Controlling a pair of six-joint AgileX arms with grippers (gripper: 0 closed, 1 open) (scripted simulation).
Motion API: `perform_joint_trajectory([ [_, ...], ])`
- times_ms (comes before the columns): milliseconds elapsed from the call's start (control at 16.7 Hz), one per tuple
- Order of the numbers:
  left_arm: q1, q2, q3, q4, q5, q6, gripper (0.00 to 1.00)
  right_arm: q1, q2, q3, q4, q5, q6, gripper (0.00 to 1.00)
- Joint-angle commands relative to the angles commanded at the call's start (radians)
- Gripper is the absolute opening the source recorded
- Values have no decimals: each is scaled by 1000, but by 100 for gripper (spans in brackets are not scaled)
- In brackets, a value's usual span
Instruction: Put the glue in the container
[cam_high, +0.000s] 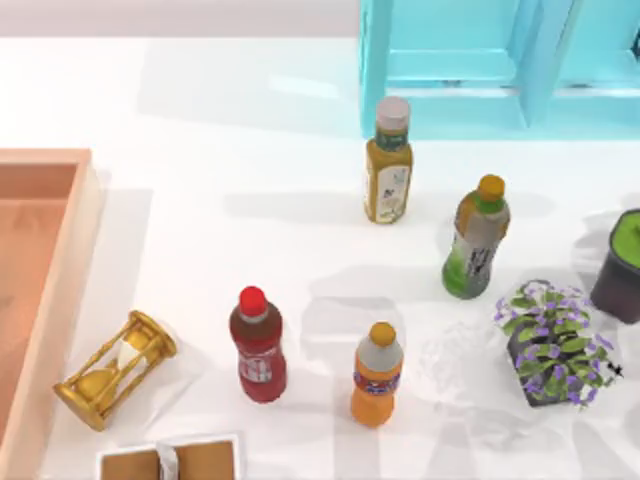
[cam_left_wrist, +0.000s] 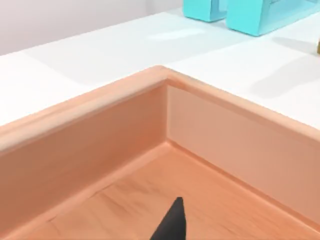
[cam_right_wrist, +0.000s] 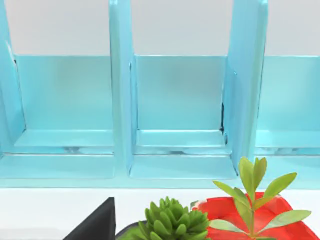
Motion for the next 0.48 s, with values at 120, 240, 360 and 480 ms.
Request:
perform_joint_trajectory([
  [120,0,0,0,0,0,0,98,0,0,0,0,0,0,100],
  [240,0,0,0,0,0,0,100,0,0,0,0,0,0,100],
  [360,0,0,0,0,0,0,100,0,0,0,0,0,0,100],
  [480,0,0,0,0,0,0,100,0,0,0,0,0,0,100],
])
